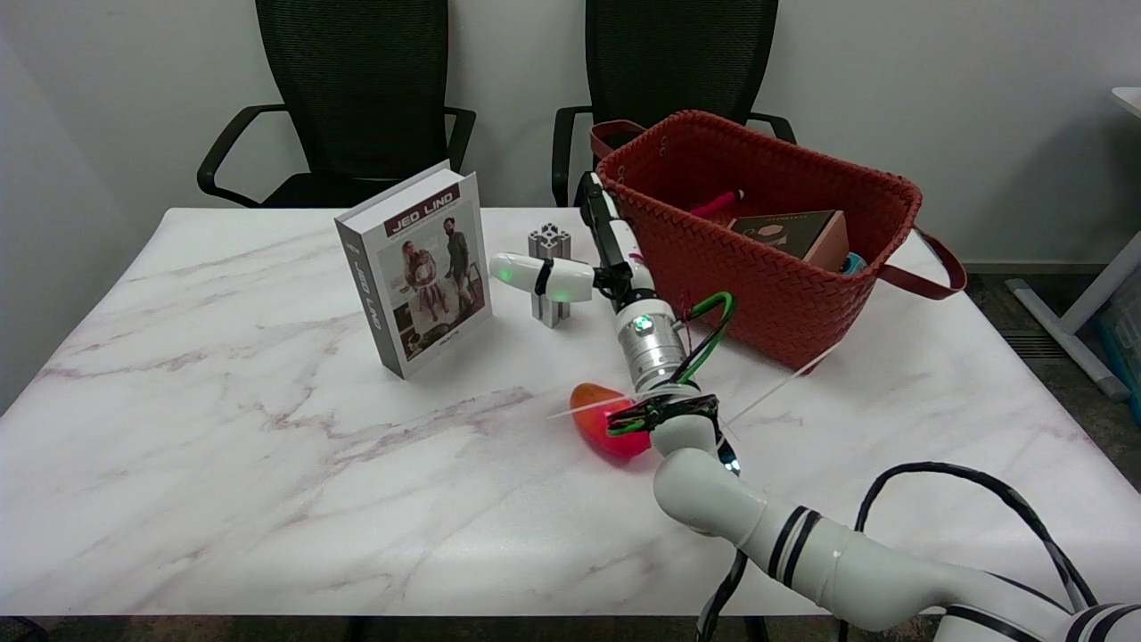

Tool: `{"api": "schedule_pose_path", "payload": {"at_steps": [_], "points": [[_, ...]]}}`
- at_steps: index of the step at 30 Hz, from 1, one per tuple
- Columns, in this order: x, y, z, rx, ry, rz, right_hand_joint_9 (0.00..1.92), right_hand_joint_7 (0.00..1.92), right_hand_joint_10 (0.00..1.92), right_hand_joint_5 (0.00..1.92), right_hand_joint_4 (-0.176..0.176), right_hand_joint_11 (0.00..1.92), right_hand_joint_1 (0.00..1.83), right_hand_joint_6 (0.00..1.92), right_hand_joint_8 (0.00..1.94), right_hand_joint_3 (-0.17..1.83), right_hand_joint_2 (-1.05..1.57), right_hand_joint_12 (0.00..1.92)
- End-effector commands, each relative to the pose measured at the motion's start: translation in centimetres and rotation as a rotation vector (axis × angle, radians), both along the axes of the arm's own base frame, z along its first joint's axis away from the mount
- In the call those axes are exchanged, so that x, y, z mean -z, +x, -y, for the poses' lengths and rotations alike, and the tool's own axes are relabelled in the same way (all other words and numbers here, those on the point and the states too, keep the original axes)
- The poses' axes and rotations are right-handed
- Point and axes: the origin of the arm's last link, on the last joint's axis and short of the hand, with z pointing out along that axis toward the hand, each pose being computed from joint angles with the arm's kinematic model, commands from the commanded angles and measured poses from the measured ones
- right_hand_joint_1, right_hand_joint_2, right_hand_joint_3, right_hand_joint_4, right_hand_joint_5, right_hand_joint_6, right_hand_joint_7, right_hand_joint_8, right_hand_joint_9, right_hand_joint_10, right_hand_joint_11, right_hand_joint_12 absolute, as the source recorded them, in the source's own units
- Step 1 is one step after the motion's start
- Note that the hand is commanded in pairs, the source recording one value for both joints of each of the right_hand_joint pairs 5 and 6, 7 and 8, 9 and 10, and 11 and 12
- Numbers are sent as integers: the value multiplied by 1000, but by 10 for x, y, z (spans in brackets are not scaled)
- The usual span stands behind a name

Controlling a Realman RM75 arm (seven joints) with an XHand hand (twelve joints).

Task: Pick up the metal rectangular block.

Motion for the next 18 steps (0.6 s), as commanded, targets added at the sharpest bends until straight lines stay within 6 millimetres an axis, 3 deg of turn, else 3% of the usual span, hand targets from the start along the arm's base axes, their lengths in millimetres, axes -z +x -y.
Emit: {"api": "schedule_pose_path", "payload": {"at_steps": [1, 18], "points": [[-2, -13, -2, 40, -10, 9, 66, 0, 66, 0, 0, 0, 1010, 0, 0, 210, 235, 0], [-3, -27, 9, 73, -7, 25, 138, 101, 138, 0, 0, 0, 1011, 0, 101, 207, 244, 0]]}}
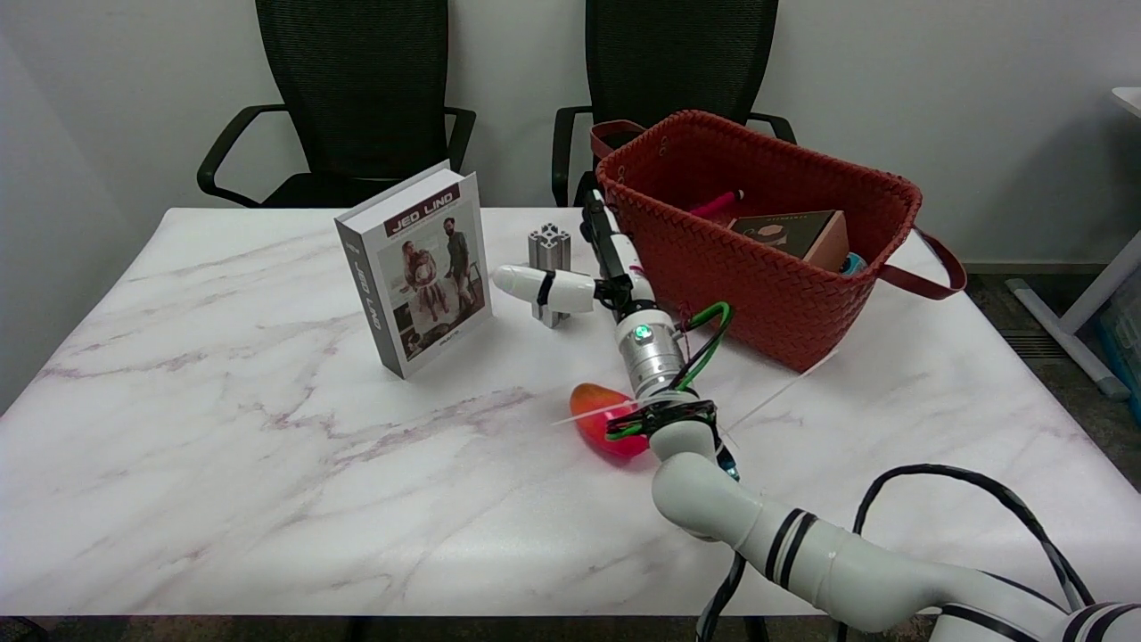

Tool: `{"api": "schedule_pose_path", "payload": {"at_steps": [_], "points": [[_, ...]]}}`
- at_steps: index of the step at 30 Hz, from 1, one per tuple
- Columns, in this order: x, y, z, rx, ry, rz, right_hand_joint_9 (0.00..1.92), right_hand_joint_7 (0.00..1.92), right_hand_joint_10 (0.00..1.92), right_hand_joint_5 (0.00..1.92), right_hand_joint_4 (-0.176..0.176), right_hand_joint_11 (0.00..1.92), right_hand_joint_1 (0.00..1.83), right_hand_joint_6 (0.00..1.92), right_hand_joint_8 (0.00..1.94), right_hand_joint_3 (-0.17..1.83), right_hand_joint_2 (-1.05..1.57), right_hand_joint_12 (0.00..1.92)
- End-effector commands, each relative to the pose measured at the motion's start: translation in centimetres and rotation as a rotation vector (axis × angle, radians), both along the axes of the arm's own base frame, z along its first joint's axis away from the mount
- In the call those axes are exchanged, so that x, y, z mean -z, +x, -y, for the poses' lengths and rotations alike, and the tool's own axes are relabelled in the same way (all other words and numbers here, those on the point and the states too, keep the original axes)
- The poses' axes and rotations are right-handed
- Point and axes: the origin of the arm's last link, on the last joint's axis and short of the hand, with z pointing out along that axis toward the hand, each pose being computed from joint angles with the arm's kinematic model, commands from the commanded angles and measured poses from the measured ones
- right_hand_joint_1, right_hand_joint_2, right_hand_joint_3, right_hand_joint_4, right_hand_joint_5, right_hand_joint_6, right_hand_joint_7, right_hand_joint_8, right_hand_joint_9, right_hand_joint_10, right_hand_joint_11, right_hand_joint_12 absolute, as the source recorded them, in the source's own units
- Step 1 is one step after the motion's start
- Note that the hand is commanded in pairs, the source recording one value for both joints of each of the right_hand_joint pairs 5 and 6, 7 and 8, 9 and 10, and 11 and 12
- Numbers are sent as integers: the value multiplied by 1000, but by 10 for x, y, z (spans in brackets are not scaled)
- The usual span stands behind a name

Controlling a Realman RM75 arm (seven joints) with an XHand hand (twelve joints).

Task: Pick up the metal rectangular block.

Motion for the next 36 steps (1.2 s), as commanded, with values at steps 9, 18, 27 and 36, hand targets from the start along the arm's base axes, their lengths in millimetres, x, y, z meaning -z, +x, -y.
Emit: {"api": "schedule_pose_path", "payload": {"at_steps": [9, 18, 27, 36], "points": [[-4, -22, 17, 67, 10, 33, 162, 137, 162, 0, 0, 0, 1011, 0, 137, 205, 248, 0], [-9, -31, 22, 94, -4, 38, 182, 162, 182, 0, 0, 0, 1005, 0, 162, 210, 257, 0], [-7, -33, 33, 121, 9, 34, 190, 172, 190, 0, 0, 0, 995, 0, 172, 231, 256, 0], [-4, -29, 47, 140, 26, 27, 179, 169, 179, 0, 0, 0, 991, 0, 169, 248, 241, 0]]}}
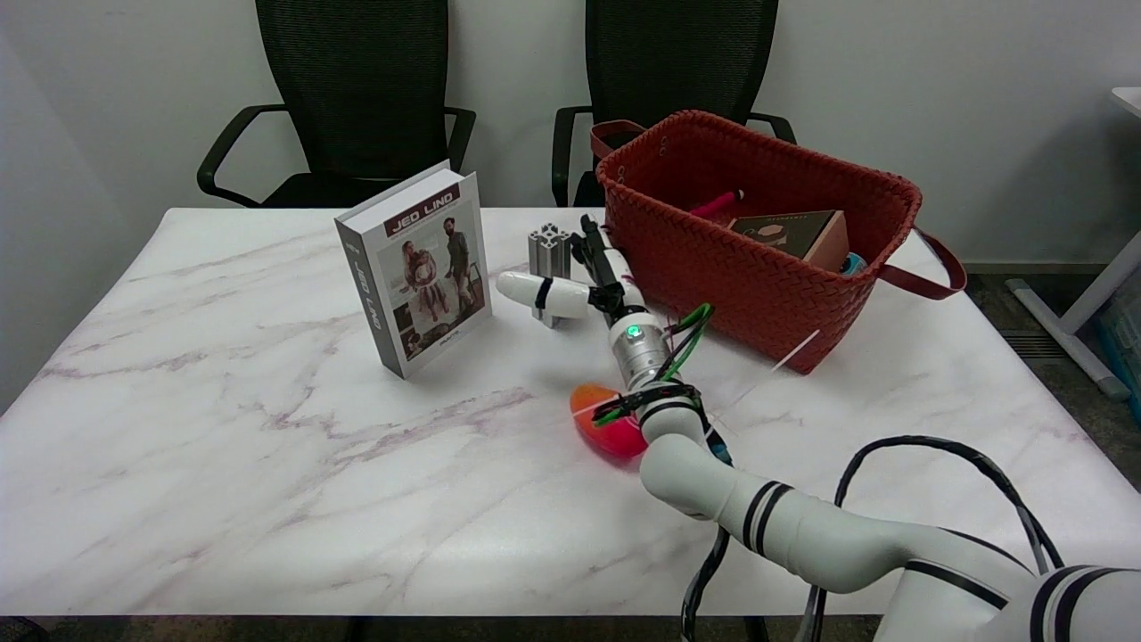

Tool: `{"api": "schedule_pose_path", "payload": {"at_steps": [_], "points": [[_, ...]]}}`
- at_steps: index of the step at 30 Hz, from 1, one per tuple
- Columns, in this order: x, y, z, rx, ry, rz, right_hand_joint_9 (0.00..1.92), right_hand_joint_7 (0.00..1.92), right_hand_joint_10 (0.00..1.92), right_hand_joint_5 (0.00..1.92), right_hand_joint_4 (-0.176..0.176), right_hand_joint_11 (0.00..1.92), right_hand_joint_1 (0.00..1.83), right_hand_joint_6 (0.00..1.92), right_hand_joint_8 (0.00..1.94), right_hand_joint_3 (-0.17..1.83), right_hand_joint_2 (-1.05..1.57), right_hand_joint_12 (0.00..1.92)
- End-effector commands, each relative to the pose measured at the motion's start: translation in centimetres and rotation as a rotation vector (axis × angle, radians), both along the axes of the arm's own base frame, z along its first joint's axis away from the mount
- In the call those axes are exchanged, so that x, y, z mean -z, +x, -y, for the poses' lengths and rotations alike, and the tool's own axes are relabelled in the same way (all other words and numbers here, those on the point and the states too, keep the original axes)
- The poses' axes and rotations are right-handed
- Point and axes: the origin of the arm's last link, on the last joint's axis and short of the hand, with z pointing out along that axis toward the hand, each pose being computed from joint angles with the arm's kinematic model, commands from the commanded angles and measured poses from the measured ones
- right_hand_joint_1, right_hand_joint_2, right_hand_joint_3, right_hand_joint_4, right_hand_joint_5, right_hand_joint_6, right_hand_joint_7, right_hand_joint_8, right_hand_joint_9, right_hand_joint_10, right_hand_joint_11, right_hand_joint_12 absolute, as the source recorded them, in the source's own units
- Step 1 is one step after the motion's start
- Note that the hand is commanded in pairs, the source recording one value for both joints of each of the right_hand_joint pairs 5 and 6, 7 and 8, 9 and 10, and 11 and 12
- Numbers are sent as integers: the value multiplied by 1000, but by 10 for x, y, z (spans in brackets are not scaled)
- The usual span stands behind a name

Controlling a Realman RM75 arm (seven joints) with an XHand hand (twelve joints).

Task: Pick up the metal rectangular block.

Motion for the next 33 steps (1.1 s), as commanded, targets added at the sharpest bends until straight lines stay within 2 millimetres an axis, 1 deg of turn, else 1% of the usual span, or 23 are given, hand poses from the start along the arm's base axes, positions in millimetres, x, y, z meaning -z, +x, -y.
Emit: {"api": "schedule_pose_path", "payload": {"at_steps": [1, 4, 13, 22, 24, 33], "points": [[4, -1, 20, 43, 21, -3, 178, 168, 178, 0, 0, 0, 991, 0, 168, 251, 238, 0], [7, 1, 23, 43, 24, -1, 174, 165, 174, 0, 0, 0, 987, 0, 165, 259, 233, 0], [11, -3, 28, 53, 21, 44, 159, 148, 159, 0, 0, 0, 981, 0, 148, 280, 215, 0], [10, -1, 33, 57, 10, 39, 149, 136, 149, 0, 0, 0, 970, 0, 136, 264, 244, 0], [12, 1, 35, 56, 11, 40, 147, 136, 147, 0, 0, 0, 941, 0, 136, 261, 252, 0], [20, 0, 38, 68, 13, 41, 140, 141, 140, 0, 0, 0, 932, 0, 141, 267, 291, 0]]}}
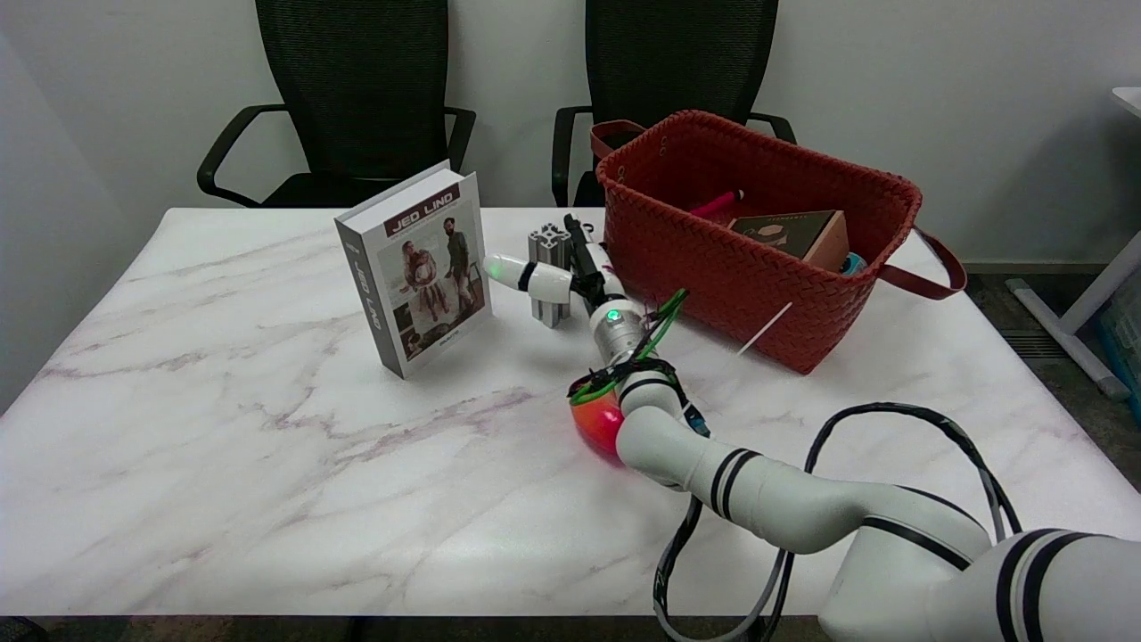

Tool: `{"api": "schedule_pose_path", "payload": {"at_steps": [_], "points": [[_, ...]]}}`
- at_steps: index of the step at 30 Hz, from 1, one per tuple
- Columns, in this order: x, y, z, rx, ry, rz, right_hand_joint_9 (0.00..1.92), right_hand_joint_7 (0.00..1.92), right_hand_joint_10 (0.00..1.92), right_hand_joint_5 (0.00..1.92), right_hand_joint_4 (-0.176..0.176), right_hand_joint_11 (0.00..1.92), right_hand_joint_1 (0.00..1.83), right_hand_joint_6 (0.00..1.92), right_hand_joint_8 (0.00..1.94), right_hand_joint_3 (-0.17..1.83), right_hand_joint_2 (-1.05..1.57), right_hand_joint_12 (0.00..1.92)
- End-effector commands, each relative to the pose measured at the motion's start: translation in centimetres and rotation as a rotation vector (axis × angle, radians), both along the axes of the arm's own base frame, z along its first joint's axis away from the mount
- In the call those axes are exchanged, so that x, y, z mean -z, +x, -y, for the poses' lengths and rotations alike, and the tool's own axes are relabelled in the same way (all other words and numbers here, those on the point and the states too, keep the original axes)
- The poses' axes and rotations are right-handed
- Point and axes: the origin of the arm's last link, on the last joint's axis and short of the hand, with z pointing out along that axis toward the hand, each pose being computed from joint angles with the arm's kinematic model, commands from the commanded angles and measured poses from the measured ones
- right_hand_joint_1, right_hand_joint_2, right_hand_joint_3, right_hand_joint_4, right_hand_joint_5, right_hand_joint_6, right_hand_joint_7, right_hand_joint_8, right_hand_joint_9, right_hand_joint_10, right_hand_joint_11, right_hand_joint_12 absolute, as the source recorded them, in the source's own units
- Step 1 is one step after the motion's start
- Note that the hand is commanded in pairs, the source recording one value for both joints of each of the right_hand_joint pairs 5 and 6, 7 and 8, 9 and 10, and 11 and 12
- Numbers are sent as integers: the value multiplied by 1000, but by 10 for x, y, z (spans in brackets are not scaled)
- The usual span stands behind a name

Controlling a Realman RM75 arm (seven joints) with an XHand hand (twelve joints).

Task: Pick up the metal rectangular block.

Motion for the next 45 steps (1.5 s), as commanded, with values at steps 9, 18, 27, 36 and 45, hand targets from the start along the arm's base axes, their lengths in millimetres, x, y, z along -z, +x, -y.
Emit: {"api": "schedule_pose_path", "payload": {"at_steps": [9, 18, 27, 36, 45], "points": [[14, -4, 8, 46, 23, 17, 145, 153, 145, 0, 0, 0, 930, 0, 153, 275, 290, 0], [13, -1, 10, 37, 16, 15, 164, 172, 164, 0, 0, 0, 928, 0, 172, 250, 326, 0], [2, -4, 4, 15, -56, 33, 824, 1178, 824, 901, 0, 446, 868, 901, 1178, 143, 684, 446], [-1, -7, -1, 13, -71, 29, 1376, 1533, 1376, 1438, 0, 1060, 798, 1438, 1533, 138, 856, 1060], [-2, -6, -2, -1, -83, 29, 1708, 1819, 1708, 1920, 0, 1694, 784, 1920, 1819, 203, 930, 1694]]}}
